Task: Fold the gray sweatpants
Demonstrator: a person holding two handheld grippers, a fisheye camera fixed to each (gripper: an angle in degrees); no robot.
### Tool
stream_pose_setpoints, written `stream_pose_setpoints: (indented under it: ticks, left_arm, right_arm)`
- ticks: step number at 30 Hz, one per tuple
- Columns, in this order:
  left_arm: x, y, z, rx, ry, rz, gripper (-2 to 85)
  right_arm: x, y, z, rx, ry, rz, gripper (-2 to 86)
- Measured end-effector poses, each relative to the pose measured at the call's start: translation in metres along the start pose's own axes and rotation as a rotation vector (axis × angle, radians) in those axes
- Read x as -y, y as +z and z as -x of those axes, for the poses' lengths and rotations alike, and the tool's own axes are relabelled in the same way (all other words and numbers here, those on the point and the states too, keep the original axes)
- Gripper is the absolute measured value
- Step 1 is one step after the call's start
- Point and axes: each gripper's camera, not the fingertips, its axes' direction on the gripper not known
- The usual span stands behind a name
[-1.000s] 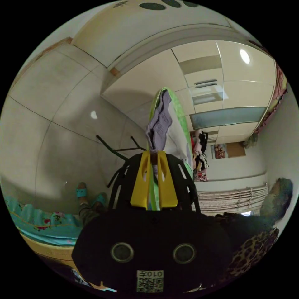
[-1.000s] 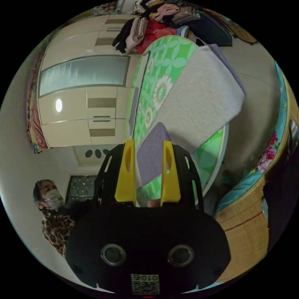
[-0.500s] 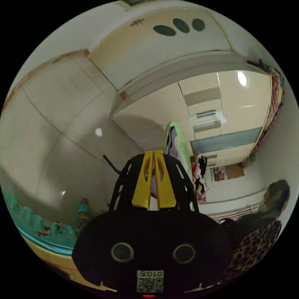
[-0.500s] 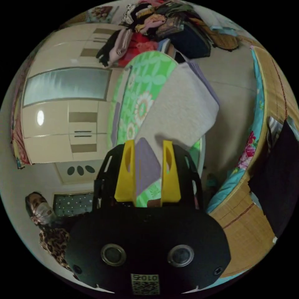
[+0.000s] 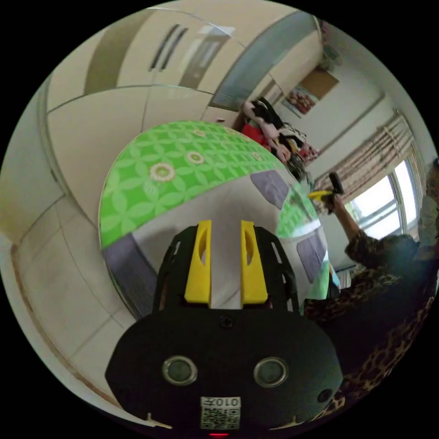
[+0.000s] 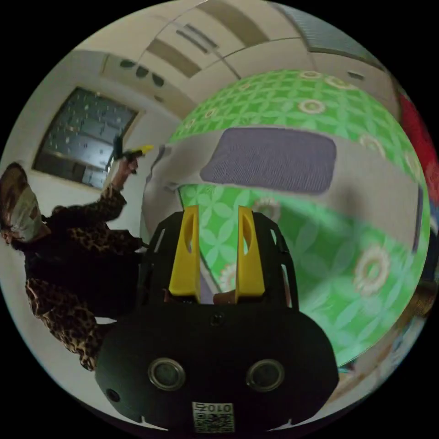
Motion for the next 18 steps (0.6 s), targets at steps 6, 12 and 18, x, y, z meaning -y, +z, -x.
stream_pose_setpoints:
  ticks: [6, 12, 18]
  left_arm:
    - [0.116, 0.074, -0.035, 0.015, 0.166, 0.16, 10.1]
    - [0.191, 0.152, -0.06, 0.005, 0.248, 0.283, 11.8]
    - [0.211, 0.155, -0.053, 0.117, 0.258, 0.34, 13.4]
  right_arm:
    - [0.144, 0.005, -0.014, 0.015, -0.194, 0.205, 12.3]
    - [0.251, 0.066, 0.028, -0.014, -0.393, 0.391, 13.0]
    - [0.322, 0.096, 0.052, -0.117, -0.45, 0.416, 13.9]
